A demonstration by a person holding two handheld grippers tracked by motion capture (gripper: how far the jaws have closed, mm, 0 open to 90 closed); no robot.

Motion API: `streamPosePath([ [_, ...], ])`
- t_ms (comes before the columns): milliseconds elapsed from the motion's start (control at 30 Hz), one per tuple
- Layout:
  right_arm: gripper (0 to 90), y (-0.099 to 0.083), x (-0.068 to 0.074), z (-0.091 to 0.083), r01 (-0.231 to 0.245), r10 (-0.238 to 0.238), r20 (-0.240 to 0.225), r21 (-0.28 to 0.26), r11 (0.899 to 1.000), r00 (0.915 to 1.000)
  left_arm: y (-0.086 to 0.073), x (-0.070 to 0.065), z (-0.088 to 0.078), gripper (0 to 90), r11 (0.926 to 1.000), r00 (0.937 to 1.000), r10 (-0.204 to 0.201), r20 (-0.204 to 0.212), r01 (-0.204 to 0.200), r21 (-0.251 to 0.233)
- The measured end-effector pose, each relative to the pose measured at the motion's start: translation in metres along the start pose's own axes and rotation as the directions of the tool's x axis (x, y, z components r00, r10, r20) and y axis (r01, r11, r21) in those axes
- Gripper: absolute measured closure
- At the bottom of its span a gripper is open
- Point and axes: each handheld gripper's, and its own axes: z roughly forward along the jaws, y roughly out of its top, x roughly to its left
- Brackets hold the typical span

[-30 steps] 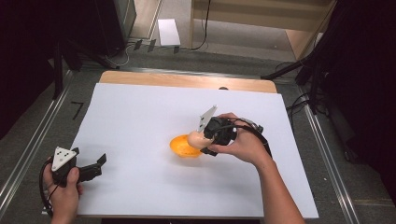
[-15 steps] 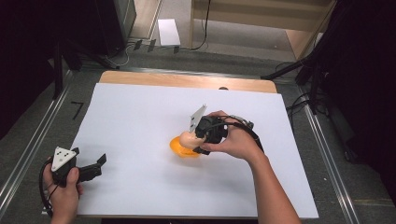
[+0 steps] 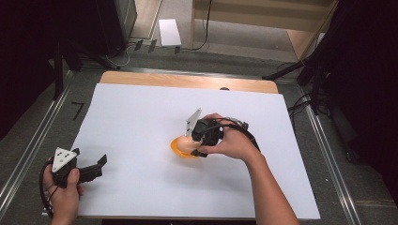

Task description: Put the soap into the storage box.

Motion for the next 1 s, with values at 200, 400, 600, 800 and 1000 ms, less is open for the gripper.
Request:
streamPosePath([
  [200,33.6,-0.002,-0.004,0.006,-0.004,0.004,-0.014,0.019,1.000,0.9999,0.000,0.000,0.000,0.5,1.0000,1.0000,-0.001,0.001,0.001,0.001],
  [400,33.4,-0.004,-0.007,0.008,-0.019,0.019,-0.032,0.005,1.000,0.9993,0.000,0.000,0.000,0.5,1.0000,1.0000,-0.001,0.002,0.001,0.002],
  [600,35.5,-0.003,-0.008,0.009,-0.030,0.030,-0.032,0.008,1.000,0.9990,0.000,0.000,0.000,0.5,1.0000,1.0000,-0.001,0.000,0.001,0.001],
  [800,29.1,-0.004,-0.008,0.003,-0.058,0.057,-0.014,-0.019,0.998,0.9983,0.000,0.000,0.000,0.5,1.0000,1.0000,0.000,0.001,0.000,0.001],
  [1000,26.1,-0.009,-0.008,-0.004,-0.092,0.092,-0.004,-0.032,0.995,0.9957,0.000,0.000,0.000,0.5,1.0000,1.0000,0.000,0.000,0.000,0.001],
])
